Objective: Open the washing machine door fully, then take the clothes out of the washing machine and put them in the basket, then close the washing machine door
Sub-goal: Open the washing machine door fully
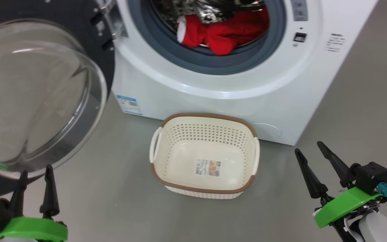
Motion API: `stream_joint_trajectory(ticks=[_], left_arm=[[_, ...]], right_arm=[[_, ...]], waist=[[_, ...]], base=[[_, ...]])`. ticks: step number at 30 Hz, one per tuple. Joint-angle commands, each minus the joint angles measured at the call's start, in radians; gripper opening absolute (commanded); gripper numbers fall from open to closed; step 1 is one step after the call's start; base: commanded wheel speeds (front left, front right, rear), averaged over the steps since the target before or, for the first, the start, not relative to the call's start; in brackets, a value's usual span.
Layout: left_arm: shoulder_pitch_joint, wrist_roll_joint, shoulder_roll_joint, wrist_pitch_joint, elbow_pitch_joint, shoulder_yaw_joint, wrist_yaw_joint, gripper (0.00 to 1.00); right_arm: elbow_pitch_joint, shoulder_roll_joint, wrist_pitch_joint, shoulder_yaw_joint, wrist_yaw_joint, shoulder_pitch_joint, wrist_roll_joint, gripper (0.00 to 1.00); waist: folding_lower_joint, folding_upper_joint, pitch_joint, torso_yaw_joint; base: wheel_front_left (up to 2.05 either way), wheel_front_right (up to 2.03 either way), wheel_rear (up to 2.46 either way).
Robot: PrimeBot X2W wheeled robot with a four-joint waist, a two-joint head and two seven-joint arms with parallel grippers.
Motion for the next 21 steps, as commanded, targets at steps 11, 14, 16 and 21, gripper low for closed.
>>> stream_joint_trajectory(ticks=[11,14,16,21], left_arm=[[0.066,0.002,0.083,-0.008,-0.162,-0.099,-0.003,1.0],[0.077,-0.005,0.086,-0.008,-0.181,-0.125,-0.003,1.0],[0.083,-0.011,0.086,-0.008,-0.194,-0.134,-0.003,1.0],[0.098,-0.019,0.086,-0.008,-0.217,-0.152,-0.003,1.0]], right_arm=[[-0.045,-0.002,-0.012,-0.047,0.002,0.046,0.0,1.0],[-0.05,-0.001,-0.012,-0.065,0.002,0.058,0.0,1.0],[-0.054,0.001,-0.012,-0.075,0.002,0.065,-0.001,1.0],[-0.059,0.002,-0.012,-0.09,0.002,0.079,0.0,1.0]], waist=[[0.0,-0.0001,-0.017,-0.187],[0.0,-0.0001,-0.02,-0.225],[0.0,-0.0001,-0.022,-0.248],[0.0,-0.0001,-0.03,-0.298]], base=[[0.0,0.0,0.0],[0.0,0.0,0.0],[0.0,0.0,0.0],[0.0,0.0,0.0]])
